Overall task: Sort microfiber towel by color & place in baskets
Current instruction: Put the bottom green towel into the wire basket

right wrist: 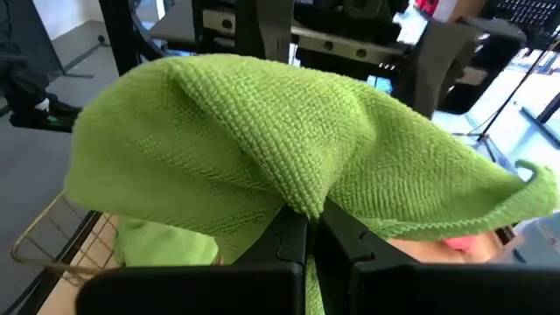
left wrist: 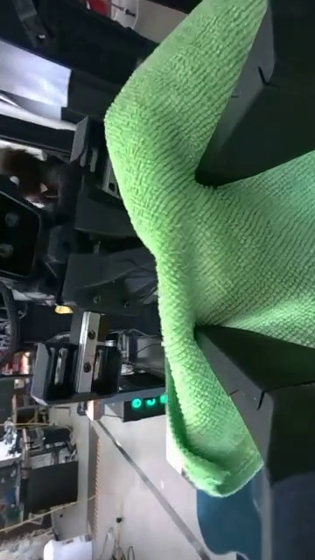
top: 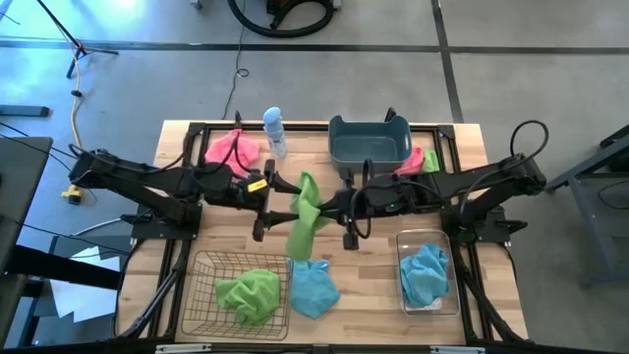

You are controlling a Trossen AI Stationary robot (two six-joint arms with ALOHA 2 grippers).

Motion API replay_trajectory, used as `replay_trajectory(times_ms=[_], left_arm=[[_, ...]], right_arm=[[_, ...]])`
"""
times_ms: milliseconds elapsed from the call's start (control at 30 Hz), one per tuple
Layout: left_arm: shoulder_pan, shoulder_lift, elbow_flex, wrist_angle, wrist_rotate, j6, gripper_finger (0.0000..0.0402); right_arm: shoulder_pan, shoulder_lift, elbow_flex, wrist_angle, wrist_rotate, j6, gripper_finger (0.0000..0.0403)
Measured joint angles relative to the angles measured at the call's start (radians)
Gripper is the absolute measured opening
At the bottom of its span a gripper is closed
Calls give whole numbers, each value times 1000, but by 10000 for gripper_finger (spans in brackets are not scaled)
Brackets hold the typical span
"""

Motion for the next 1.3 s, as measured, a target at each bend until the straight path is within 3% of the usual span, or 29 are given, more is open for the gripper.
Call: replay_trajectory(times_ms=[333,433,567,733,1000,1133,1300], left_arm=[[0,66,26,1,55,51,273],[0,66,26,6,54,52,258],[0,66,26,4,51,52,185],[0,65,26,1,56,59,28],[1,51,26,-35,35,60,5],[2,11,24,-108,-12,61,3],[1,-52,24,-224,-76,71,2]], right_arm=[[0,13,0,26,-5,-7,0],[0,13,0,28,-7,-7,0],[0,13,0,29,-7,-6,0],[1,11,0,22,-8,30,0],[1,12,0,10,31,57,3],[0,-15,0,-45,145,131,45],[4,-60,0,-78,211,167,140]])
